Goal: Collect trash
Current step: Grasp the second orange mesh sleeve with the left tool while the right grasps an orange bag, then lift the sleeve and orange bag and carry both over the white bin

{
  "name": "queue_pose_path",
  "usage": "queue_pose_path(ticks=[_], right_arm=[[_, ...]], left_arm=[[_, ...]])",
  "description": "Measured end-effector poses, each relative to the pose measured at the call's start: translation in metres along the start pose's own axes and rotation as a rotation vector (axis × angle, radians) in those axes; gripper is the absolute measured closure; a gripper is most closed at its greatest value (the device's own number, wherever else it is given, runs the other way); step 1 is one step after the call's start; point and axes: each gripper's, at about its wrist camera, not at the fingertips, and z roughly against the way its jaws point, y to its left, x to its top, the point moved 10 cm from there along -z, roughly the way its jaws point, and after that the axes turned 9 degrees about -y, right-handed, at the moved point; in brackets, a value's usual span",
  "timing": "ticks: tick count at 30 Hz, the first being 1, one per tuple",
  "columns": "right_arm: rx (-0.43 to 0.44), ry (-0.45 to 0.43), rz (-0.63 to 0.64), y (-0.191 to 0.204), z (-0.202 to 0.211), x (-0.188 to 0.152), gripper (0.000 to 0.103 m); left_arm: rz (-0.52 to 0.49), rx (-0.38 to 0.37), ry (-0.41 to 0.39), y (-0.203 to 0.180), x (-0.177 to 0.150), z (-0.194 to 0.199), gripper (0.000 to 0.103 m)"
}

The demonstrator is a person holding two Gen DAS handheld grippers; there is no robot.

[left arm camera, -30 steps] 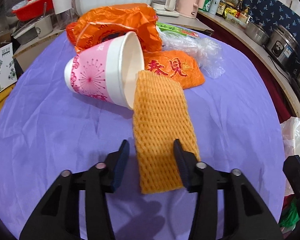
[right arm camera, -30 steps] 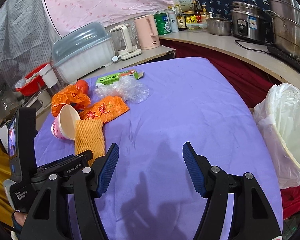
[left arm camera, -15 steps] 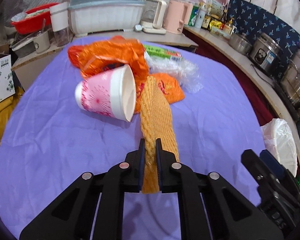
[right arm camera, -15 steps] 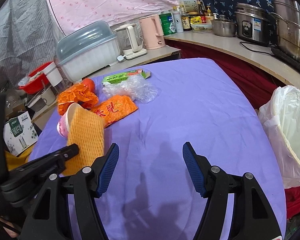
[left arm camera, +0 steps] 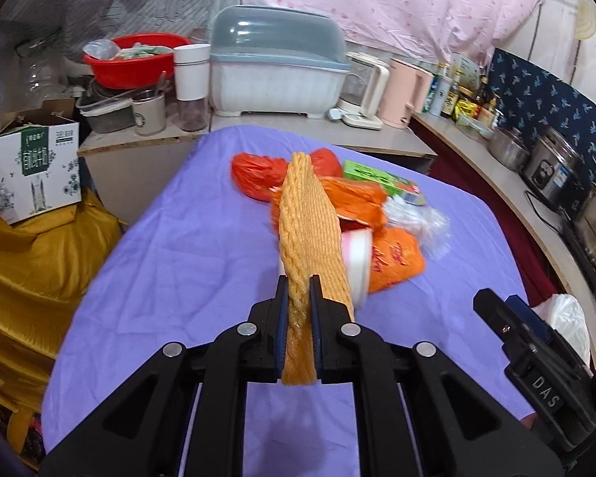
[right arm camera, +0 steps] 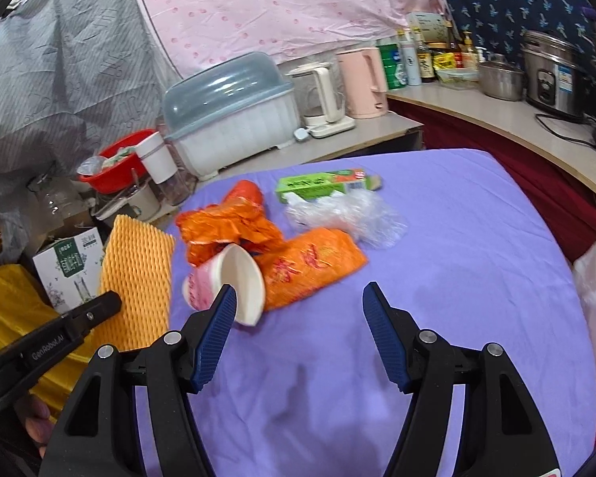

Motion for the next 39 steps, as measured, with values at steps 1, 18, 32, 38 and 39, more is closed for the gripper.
queue_pose_path(ticks=[1,18,32,38,39], right_arm=[[0.012,-0.002,0.007,0.008,-0.007,0.004,0.039],[0.118,0.063,0.046,0.059,-0.132,0.036,0.039],[0.123,0.132,0.062,0.051,-0.159,0.02,0.081],[0.095,0.061,0.048,0.038,-0.128,0.045,0.084],[0.089,0.048,0.046,0.035,-0.122,0.05,0.084]], left_arm=[[0.005,0.007,-0.002,0.005,0.003,-0.003,0.093],[0.036,0.065,0.001,0.045,0.039,-0.075,0.093],[0.029,0.063,0.017,0.038,0.037,-0.095,0.093],[0.014,0.039,-0.021,0.017,0.05,-0.071,0.093],[0.01,0.034,-0.03,0.013,0.053,-0.065,0.093]])
